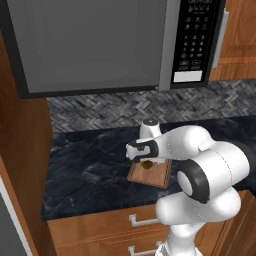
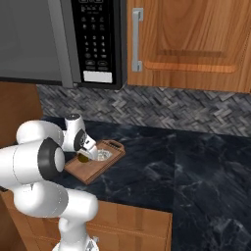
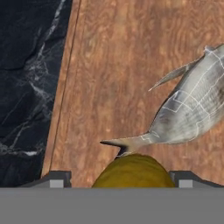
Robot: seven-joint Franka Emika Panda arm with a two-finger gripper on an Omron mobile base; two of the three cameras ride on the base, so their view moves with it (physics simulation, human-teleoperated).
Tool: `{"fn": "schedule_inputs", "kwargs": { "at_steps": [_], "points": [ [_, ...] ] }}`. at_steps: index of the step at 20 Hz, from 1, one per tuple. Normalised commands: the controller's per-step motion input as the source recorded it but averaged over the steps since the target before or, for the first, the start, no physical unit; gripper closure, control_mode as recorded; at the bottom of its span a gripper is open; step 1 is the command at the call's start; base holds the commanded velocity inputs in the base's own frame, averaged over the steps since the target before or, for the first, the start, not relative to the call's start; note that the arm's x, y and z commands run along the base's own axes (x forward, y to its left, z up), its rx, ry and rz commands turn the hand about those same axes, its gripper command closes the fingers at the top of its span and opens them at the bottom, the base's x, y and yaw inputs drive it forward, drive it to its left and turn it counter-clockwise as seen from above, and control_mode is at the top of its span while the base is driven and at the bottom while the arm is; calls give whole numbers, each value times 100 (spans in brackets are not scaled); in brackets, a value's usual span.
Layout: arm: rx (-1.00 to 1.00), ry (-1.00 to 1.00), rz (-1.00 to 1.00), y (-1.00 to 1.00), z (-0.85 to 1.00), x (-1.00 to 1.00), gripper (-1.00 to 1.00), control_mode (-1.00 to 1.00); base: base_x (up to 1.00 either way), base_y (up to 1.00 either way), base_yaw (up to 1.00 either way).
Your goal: Retrieve a lemon from the fridge and place it on the cutting board with the fish.
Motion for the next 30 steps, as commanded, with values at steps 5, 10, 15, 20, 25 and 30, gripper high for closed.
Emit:
{"fn": "schedule_inputs", "kwargs": {
  "at_steps": [5, 10, 15, 20, 25, 30],
  "points": [
    [0, 0, 0, 0, 4, 0, -100, -100, 0, 0, 0],
    [0, 0, 0, 0, 14, 0, -100, -100, 0, 0, 0],
    [0, 0, 0, 0, 19, -7, -100, -100, 0, 0, 0],
    [-1, 0, 0, -2, 8, -8, -100, -100, 0, 0, 0],
    [0, 0, 0, -6, 0, -4, -100, -100, 0, 0, 0],
    [-1, 0, 0, -1, 19, -18, -100, -100, 0, 0, 0]
  ]
}}
